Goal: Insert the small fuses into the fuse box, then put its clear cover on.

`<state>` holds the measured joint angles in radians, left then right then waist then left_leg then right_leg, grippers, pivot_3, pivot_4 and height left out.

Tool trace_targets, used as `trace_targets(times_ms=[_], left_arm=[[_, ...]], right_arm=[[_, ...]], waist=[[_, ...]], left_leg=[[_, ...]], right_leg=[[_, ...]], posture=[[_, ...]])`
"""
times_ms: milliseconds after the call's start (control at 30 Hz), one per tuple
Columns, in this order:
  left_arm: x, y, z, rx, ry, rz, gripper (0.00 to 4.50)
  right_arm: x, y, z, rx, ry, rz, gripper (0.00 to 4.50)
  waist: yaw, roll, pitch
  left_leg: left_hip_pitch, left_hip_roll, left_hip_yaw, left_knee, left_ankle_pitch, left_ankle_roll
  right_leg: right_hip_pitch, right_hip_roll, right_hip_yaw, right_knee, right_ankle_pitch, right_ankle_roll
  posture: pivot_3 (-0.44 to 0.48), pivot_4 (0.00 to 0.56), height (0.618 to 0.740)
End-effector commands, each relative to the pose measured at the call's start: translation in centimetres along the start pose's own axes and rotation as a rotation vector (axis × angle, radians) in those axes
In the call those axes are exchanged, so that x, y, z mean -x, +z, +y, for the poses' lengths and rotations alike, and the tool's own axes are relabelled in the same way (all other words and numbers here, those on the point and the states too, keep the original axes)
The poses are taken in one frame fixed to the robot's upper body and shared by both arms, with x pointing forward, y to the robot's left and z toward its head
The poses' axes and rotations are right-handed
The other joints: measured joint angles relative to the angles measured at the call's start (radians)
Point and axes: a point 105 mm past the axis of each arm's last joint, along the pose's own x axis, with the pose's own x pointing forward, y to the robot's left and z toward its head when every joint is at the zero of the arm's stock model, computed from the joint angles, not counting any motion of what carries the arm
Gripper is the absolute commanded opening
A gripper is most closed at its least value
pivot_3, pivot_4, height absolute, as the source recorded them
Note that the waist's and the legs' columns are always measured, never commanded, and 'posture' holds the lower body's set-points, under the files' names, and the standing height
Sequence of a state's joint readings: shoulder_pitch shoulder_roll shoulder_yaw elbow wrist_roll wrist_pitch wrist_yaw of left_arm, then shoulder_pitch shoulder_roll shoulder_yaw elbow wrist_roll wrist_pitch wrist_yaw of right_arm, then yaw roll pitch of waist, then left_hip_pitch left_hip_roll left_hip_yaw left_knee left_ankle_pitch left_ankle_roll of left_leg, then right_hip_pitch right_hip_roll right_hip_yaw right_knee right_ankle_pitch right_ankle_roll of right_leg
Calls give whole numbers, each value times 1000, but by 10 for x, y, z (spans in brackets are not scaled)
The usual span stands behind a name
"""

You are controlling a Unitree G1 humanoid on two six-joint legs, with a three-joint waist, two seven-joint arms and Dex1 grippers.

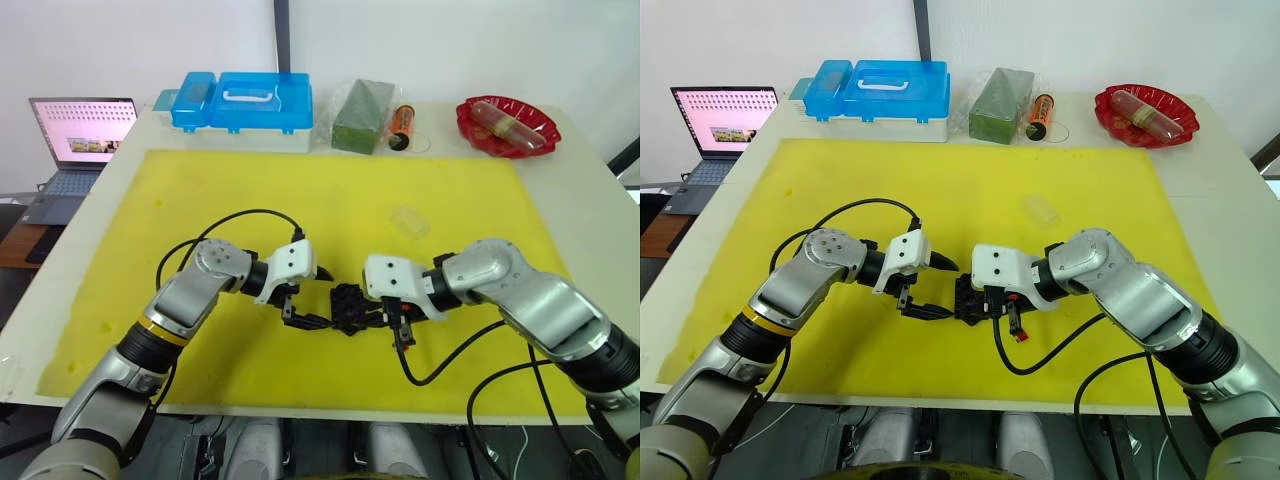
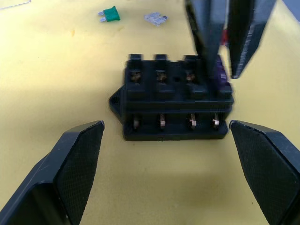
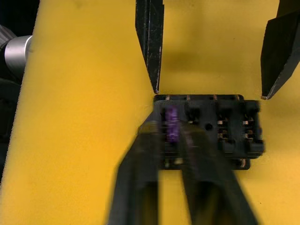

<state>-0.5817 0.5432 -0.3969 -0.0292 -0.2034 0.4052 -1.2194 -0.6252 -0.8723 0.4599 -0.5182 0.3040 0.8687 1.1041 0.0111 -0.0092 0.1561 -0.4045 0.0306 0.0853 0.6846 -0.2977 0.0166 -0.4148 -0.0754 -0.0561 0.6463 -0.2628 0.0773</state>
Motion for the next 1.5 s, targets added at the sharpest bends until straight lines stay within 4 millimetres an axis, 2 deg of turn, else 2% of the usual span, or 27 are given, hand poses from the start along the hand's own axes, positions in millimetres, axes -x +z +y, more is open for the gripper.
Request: trace_targets(times_ms=[33,233,367,467,533,767,1000,1267,1500], left_arm=[[5,7,3,-34,16,-15,4500],[6,7,2,-35,15,-18,4500],[6,6,2,-35,19,-16,4500],[6,5,2,-34,22,-16,4500],[6,5,3,-34,23,-15,4500],[7,3,2,-35,25,-10,4500],[7,4,1,-41,24,-10,4500],[8,4,0,-41,22,-9,4500],[7,5,1,-40,25,-11,4500]], right_arm=[[14,14,-7,27,-50,-34,1283],[31,25,-5,28,-87,-69,1283],[33,26,-3,-3,-103,-113,1283],[28,20,-1,-60,-110,-184,702],[26,19,-1,-73,-122,-221,39],[19,18,0,-88,-138,-280,11],[7,5,1,-133,-139,-279,11],[3,-2,0,-164,-145,-287,11],[-12,-32,7,-201,-125,-213,11]], waist=[[1,0,0],[1,0,0],[1,0,0],[2,0,0],[1,0,0],[1,0,0],[1,0,0],[1,0,0],[1,0,0]], left_leg=[[0,0,0,0,0,0],[-1,0,0,0,0,0],[-1,0,0,0,0,0],[-1,0,-1,0,0,0],[-1,0,-1,0,0,0],[-1,0,-1,0,0,0],[-1,0,-1,0,0,0],[-1,0,-1,0,0,0],[1,0,-1,0,0,0]], right_leg=[[0,0,0,0,0,0],[0,0,0,0,0,0],[0,0,0,0,0,0],[0,-1,0,-1,0,0],[0,-1,0,-1,0,0],[0,0,0,-1,0,0],[0,0,0,-1,0,0],[0,0,0,-1,0,0],[2,1,0,-1,0,0]], posture=[[0,150,740],[0,150,740],[0,150,740],[0,150,740],[0,150,740],[0,150,740],[0,150,740],[0,150,740],[0,150,740]])
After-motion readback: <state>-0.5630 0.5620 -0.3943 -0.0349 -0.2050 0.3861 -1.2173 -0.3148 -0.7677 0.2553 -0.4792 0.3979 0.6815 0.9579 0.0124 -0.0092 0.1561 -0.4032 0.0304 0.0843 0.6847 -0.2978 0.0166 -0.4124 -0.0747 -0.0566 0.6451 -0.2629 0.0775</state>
